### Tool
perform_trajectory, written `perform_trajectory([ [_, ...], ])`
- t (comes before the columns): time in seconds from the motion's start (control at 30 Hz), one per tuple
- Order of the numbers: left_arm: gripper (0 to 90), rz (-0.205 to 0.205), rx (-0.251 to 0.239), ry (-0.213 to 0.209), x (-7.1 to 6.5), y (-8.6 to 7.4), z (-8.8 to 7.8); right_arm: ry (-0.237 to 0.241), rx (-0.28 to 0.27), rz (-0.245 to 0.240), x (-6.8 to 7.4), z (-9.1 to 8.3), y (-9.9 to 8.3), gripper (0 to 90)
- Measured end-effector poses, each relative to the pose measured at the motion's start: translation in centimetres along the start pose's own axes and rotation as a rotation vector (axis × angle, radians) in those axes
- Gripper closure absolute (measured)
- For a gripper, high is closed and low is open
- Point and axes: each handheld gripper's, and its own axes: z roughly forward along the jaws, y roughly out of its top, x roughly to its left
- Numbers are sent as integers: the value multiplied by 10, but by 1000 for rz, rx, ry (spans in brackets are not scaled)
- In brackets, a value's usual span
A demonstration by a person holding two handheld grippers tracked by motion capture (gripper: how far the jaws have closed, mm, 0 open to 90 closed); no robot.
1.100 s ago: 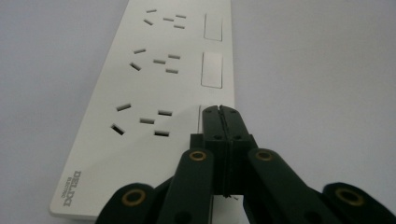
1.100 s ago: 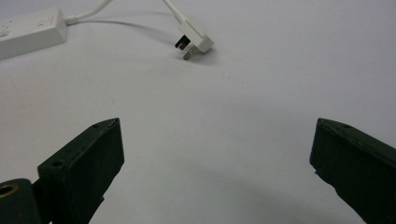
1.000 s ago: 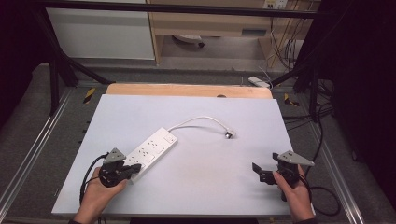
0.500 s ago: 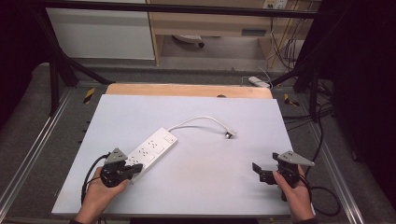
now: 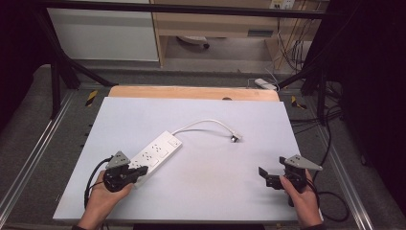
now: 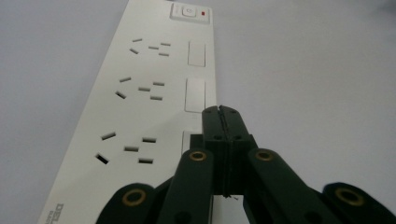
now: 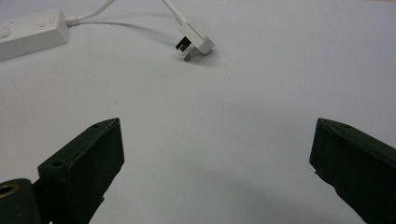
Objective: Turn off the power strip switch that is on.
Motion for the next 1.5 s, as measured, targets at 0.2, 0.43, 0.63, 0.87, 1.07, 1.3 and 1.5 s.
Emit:
perform_trajectory([
  [0.2,900,-1,-23,4,0,1,0,0,1,0,0,0,0,34],
  [0.43,899,5,-42,8,0,2,0,0,0,-1,0,0,0,34],
  [0.63,892,13,-55,15,-1,2,0,0,2,-1,0,0,0,34],
  [0.87,830,24,-85,24,-2,3,-1,0,1,-1,0,0,0,34],
  [1.07,785,33,-95,26,-3,4,-1,0,1,-1,0,0,0,34],
  [1.3,705,40,-120,36,-5,5,0,1,2,-1,0,0,0,34],
  [1.5,617,42,-142,46,-5,6,0,1,2,-1,0,0,0,34],
])
